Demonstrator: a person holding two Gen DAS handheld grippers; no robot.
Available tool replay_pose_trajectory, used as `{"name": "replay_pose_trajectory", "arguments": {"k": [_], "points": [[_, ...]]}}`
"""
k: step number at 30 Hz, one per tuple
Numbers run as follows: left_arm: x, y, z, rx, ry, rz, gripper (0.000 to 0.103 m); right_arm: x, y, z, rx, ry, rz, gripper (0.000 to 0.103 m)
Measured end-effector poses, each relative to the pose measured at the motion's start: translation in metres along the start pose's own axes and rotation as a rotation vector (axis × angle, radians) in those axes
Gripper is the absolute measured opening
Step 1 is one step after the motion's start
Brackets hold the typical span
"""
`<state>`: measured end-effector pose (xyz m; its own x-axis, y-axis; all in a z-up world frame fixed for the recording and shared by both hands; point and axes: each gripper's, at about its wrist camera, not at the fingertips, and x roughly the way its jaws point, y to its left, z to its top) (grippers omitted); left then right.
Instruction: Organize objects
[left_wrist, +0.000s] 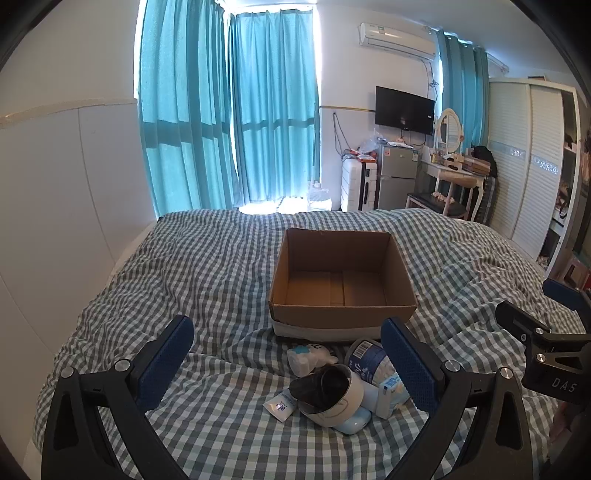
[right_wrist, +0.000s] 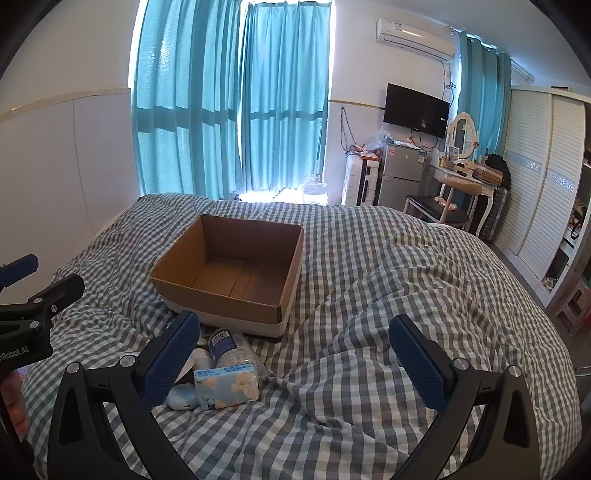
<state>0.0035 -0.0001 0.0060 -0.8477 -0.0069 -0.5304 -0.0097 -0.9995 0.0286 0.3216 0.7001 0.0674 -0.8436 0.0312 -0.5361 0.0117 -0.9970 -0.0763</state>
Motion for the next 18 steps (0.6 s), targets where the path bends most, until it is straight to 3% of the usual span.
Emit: {"name": "replay_pose_trajectory", "arguments": {"k": [18], "points": [[0.0004, 0.0025, -0.0018, 0.001, 0.003, -0.005, 0.103, -0.0026, 0.0056, -0.0012, -0.006, 0.002, 0.033, 0.103]]}}
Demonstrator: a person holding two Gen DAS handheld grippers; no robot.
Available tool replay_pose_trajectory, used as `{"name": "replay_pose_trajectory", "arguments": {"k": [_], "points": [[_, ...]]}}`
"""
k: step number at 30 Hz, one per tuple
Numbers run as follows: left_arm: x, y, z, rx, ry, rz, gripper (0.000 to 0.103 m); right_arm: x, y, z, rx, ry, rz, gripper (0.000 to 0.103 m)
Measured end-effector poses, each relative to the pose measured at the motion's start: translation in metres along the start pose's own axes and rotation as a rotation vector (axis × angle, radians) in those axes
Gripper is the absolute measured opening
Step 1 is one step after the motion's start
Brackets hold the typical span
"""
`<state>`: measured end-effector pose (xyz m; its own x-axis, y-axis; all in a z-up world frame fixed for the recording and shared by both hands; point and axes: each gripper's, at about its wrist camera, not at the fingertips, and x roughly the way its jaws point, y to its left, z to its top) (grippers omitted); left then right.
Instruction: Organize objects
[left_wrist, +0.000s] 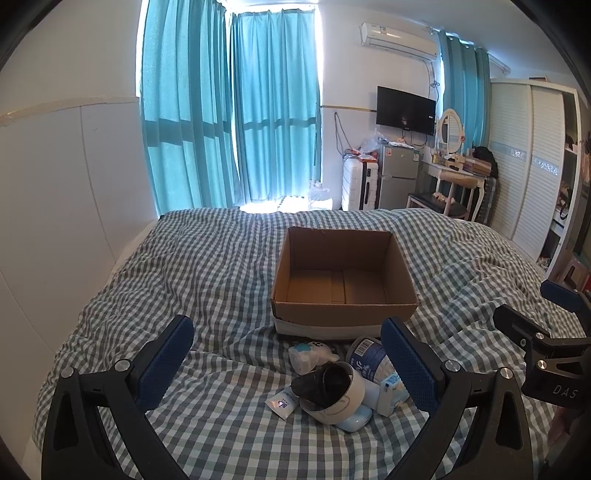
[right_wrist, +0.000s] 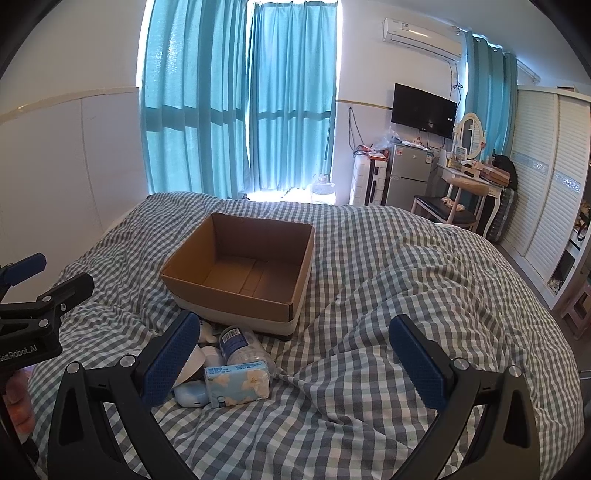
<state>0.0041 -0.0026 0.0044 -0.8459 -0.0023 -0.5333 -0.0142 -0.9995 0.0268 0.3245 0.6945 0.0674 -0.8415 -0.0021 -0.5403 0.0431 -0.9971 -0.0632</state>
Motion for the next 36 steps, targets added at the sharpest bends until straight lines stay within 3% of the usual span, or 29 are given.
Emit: {"name": "replay_pose_trajectory", "arguments": {"k": [36], "points": [[-0.005, 0.002, 0.001, 0.008, -0.002, -0.03, 0.103, -0.01, 0.006, 0.003, -0.013, -0.022, 0.025, 0.103]]}}
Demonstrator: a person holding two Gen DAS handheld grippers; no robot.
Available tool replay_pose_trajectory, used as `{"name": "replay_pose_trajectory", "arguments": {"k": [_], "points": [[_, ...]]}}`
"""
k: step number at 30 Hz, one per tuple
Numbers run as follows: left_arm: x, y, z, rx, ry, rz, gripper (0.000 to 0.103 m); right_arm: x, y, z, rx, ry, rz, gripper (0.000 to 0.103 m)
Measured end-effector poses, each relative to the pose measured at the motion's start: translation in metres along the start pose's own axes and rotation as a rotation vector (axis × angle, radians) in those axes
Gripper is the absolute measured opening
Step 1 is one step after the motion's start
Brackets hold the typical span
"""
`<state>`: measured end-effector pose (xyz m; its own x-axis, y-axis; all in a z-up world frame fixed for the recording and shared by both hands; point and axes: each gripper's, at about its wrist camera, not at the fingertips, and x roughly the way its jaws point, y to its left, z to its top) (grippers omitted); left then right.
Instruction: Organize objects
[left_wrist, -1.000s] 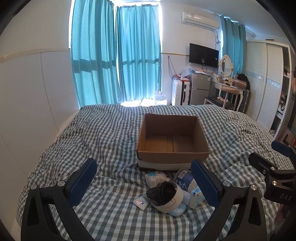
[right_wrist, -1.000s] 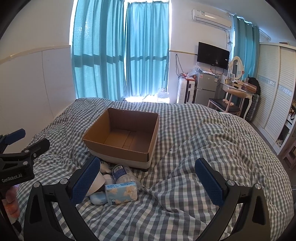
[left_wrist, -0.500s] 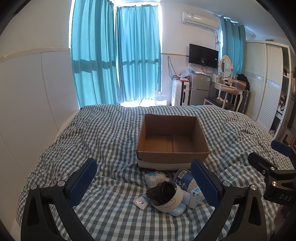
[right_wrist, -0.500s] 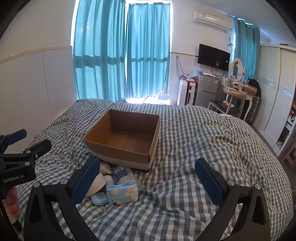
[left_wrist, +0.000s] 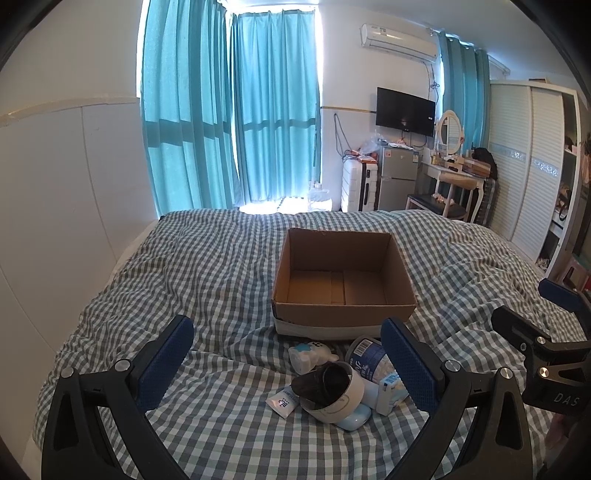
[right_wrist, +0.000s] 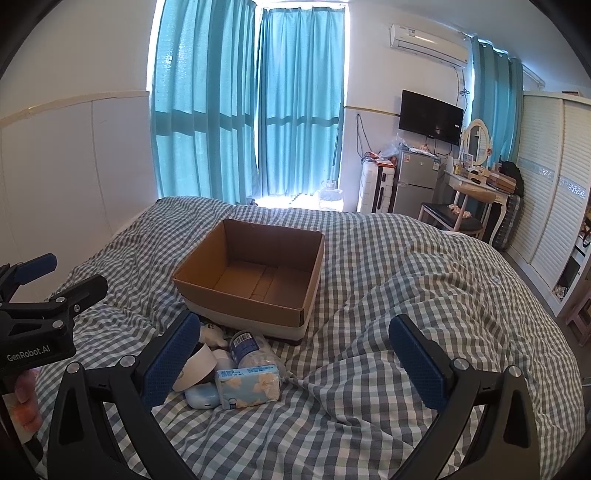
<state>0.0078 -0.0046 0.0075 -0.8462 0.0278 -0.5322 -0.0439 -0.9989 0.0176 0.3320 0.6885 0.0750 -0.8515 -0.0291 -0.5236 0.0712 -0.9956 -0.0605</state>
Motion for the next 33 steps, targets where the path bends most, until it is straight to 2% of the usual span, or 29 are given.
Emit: {"name": "replay_pose_trajectory", "arguments": {"k": [11, 17, 27, 33], "points": [[0.015, 0.001, -0.009, -0.004, 0.054, -0.009, 0.103, 0.012, 0.005, -0.003, -0.014, 0.042, 0.028, 0.102], [0.035, 0.006, -0.018, -0.012, 0.129, -0.002, 0.103, 0.03, 0.013, -0.01, -0.029, 0.089, 0.038, 0.101], [0.08, 0.008, -0.05, 0.008, 0.295, -0.007, 0.103, 0.091, 0.021, -0.04, -0.055, 0.275, 0.061, 0.101], [0.106, 0.01, -0.069, 0.012, 0.381, -0.02, 0.103, 0.122, 0.029, -0.055, -0.067, 0.356, 0.079, 0.101]]}}
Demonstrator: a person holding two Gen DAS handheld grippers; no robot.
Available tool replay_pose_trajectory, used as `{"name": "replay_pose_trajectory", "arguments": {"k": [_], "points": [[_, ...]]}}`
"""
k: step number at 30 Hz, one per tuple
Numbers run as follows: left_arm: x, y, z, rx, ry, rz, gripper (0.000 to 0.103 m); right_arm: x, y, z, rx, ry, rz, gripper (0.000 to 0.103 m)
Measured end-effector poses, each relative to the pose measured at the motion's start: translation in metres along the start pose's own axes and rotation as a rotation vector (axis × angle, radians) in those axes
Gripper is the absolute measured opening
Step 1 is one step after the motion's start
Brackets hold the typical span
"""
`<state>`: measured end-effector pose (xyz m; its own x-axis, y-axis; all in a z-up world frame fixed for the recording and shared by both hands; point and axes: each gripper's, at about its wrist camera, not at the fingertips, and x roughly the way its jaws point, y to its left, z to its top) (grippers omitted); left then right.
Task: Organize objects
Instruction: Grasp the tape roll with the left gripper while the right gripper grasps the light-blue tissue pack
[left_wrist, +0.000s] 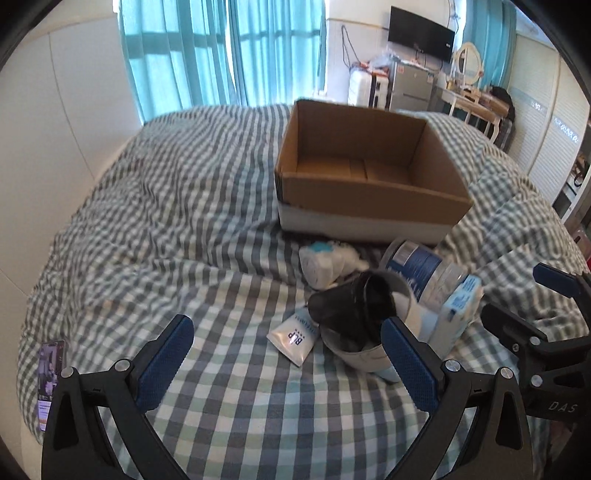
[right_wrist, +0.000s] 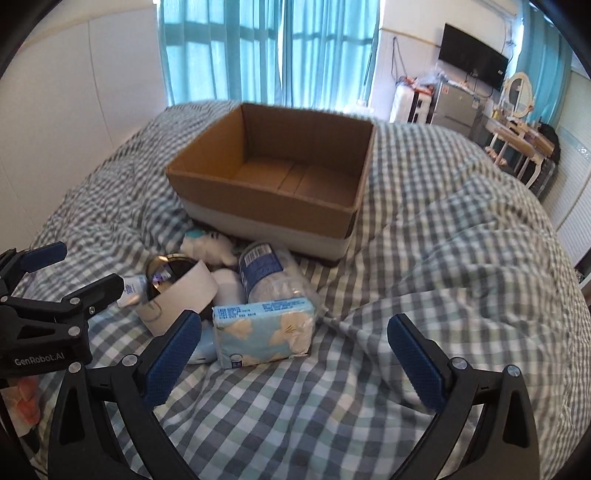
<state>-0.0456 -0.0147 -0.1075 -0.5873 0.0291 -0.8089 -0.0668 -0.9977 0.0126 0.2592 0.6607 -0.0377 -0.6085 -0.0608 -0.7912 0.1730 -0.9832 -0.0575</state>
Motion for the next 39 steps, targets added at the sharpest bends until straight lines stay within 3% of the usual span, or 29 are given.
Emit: {"name": "replay_pose_trajectory", "arguments": {"k": [9, 11, 12, 20, 23, 27, 35, 38, 39], "points": [[0.02, -0.004, -0.007, 0.051, 0.063, -0.045, 0.103, 0.043, -0.003, 0.003, 0.012, 0.12, 0.088, 0.095], [0.024, -0.006, -0.008, 0.062, 0.074, -0.057, 0.103, 0.045, -0.003, 0.003, 0.014, 0.127, 0.116, 0.084], [0.025, -0.007, -0.008, 0.067, 0.081, -0.062, 0.103, 0.046, -0.002, 0.004, 0.015, 0.133, 0.137, 0.073], [0.028, -0.016, -0.005, 0.093, 0.087, -0.128, 0.103, 0.024, -0.017, 0.007, 0.053, 0.073, 0.184, 0.072], [0.025, -0.021, -0.003, 0.087, 0.086, -0.188, 0.103, 0.006, -0.031, 0.015, 0.072, 0.028, 0.161, 0.072], [0.032, -0.036, 0.002, 0.125, 0.085, -0.183, 0.103, -0.005, -0.047, 0.017, 0.093, -0.008, 0.139, 0.072], [0.077, -0.045, 0.01, 0.069, 0.179, -0.218, 0.103, 0.005, -0.05, 0.01, 0.1, 0.01, 0.168, 0.072], [0.083, -0.049, 0.011, 0.077, 0.172, -0.234, 0.102, 0.009, -0.049, 0.009, 0.097, 0.014, 0.178, 0.072], [0.082, -0.051, 0.011, 0.082, 0.17, -0.25, 0.098, 0.01, -0.049, 0.008, 0.096, 0.016, 0.179, 0.072]]}}
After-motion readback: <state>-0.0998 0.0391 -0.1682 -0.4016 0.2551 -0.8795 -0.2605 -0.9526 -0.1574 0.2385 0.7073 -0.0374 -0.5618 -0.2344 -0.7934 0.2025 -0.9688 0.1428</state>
